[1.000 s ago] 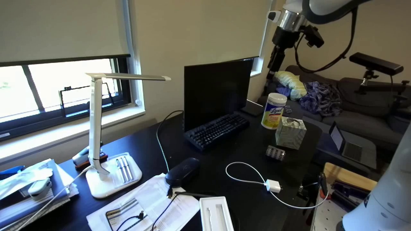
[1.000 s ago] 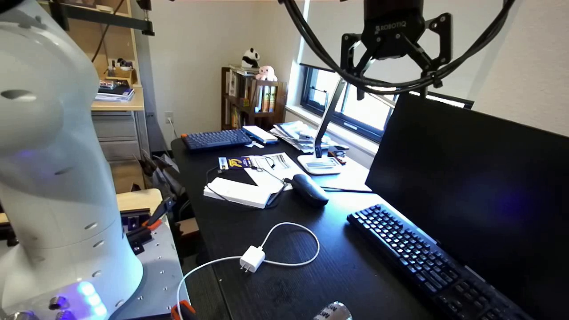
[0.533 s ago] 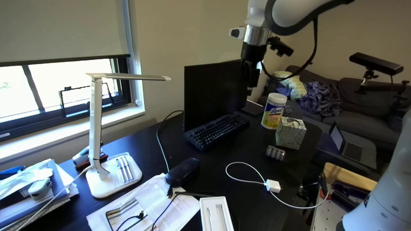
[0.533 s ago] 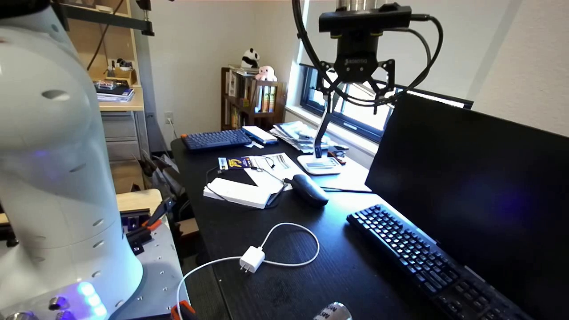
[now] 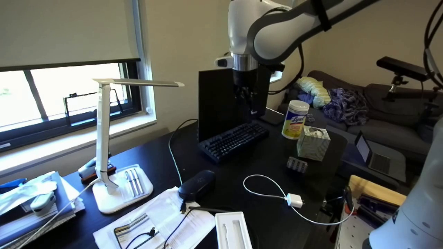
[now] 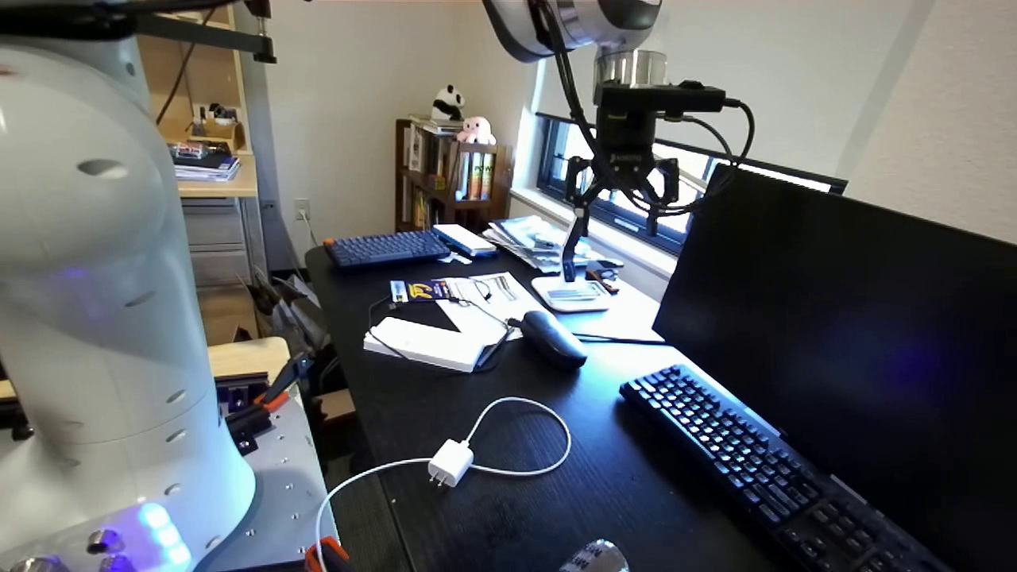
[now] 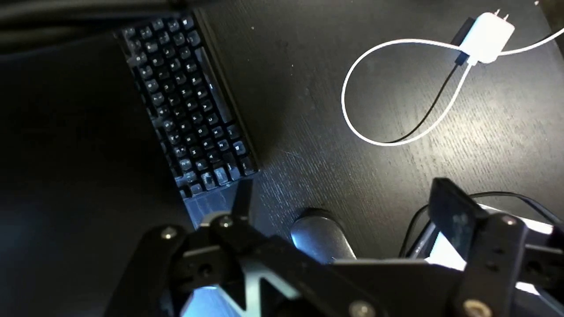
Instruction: Move the black case to the right
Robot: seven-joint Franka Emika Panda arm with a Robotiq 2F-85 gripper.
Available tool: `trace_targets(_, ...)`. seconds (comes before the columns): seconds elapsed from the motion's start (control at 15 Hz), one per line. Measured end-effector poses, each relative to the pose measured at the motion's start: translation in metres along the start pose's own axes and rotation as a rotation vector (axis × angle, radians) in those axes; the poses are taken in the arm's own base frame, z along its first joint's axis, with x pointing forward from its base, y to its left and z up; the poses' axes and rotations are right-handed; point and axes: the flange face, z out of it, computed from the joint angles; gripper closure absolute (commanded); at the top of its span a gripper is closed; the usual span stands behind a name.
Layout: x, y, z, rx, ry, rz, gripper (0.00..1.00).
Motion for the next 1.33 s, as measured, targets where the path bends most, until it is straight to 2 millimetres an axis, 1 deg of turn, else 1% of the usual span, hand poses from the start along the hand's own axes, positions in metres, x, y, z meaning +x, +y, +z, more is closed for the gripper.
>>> trace_targets(0.27,0.035,-0.024,-0.017,-0.114,-0.001,-0.153,0.0)
trace_targets(0.4,0.047,-0.036,-0.019,-0.138,0.011,-0.192,0.0)
trace_targets(0.53,0.049,-0.04,-0.018,-0.139,0.012,-0.2,0.0)
trace_targets(0.8,0.05,-0.038,-0.016,-0.126,0.019,-0.22,0.0)
trace_targets(0.87,0.053,-0.037,-0.012,-0.108,0.027,-0.258,0.0)
trace_targets(1.0,0.066,-0.031,-0.001,-0.078,0.067,-0.344,0.0)
trace_targets(1.33,0.109,-0.007,0.046,-0.025,0.092,-0.549,0.0)
